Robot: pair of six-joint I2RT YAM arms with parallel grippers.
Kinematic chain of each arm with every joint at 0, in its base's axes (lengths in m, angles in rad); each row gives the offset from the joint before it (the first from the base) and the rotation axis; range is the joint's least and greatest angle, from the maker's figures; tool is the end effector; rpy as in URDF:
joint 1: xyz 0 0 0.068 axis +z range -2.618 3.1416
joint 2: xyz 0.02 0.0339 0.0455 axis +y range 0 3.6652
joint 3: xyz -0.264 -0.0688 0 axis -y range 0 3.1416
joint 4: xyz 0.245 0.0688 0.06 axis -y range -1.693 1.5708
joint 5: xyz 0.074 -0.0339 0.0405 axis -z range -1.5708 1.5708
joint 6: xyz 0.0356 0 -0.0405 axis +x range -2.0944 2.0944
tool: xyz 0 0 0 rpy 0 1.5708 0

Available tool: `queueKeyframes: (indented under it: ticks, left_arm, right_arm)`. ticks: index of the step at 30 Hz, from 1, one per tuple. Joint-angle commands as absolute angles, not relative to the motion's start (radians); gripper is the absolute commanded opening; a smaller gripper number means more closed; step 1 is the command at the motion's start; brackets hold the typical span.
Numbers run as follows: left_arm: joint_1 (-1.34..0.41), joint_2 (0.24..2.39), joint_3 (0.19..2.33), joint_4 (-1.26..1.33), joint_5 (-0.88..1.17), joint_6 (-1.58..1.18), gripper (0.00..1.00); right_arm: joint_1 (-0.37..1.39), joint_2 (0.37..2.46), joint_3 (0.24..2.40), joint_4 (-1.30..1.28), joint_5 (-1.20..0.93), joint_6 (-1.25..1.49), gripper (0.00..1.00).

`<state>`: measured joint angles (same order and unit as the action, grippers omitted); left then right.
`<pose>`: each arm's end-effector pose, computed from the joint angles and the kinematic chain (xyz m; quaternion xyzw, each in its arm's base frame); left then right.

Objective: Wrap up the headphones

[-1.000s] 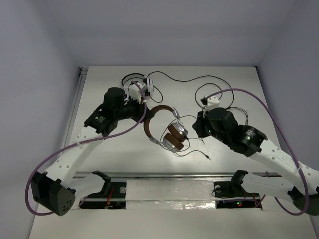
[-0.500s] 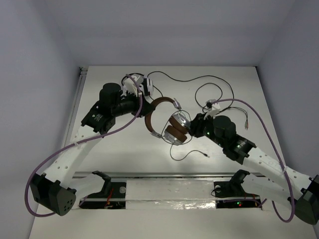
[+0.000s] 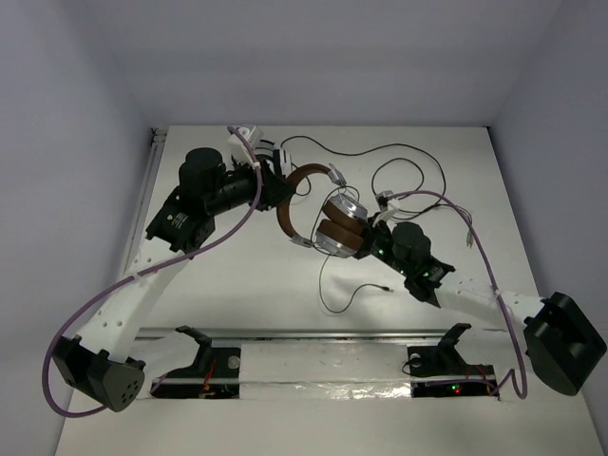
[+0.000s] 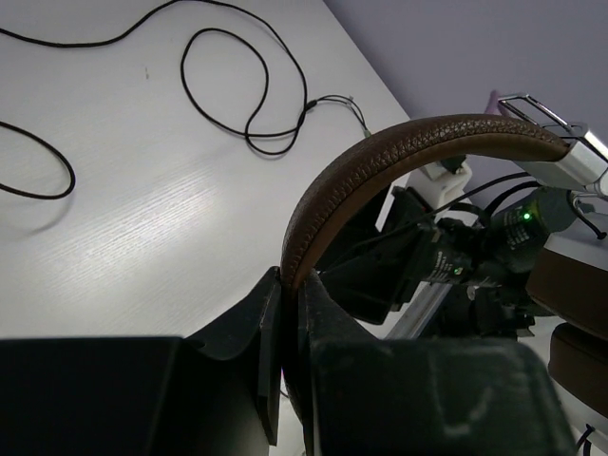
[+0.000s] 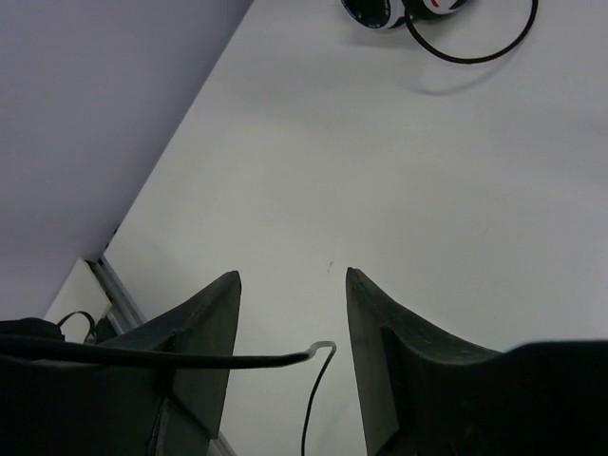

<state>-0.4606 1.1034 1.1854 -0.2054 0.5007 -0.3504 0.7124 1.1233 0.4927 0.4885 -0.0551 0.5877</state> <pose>0.2116 -0.1241 0.4161 0.2038 0.7159 -0.4237 0.5163 0.1860 0.1632 0.2400 -0.0651 0.7526 0.4129 0.5087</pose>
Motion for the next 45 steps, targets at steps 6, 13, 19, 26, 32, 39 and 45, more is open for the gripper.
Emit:
queueKeyframes:
  ticks: [6, 13, 19, 26, 32, 39, 45]
  left_arm:
    - [-0.456, 1.088, 1.287, -0.149, 0.436, -0.431, 0.0]
    - [-0.456, 1.094, 1.305, -0.111, 0.397, -0.475, 0.0]
    - [-0.456, 1.103, 1.321, -0.104, 0.362, -0.491, 0.0]
    - [-0.456, 1.105, 1.279, -0.037, 0.311, -0.54, 0.0]
    - [-0.456, 1.077, 1.247, -0.029, 0.281, -0.574, 0.0]
    - [-0.456, 1.088, 1.236, -0.012, 0.221, -0.591, 0.0]
    - [-0.456, 1.108, 1.194, 0.024, 0.014, -0.606, 0.0]
  right_arm:
    - [0.704, 1.281, 0.494, 0.768, -0.117, 0.623, 0.55]
    - [0.704, 1.39, 0.446, 0.928, -0.158, 0.689, 0.54]
    - [0.704, 1.473, 0.453, 0.997, -0.192, 0.712, 0.46]
    - [0.726, 1.512, 0.445, 1.048, -0.201, 0.735, 0.27]
    - [0.735, 1.548, 0.476, 1.065, -0.225, 0.745, 0.02]
    - [0.771, 1.523, 0.439, 1.049, -0.218, 0.759, 0.0]
    - [0.906, 1.39, 0.454, 0.797, -0.112, 0.73, 0.0]
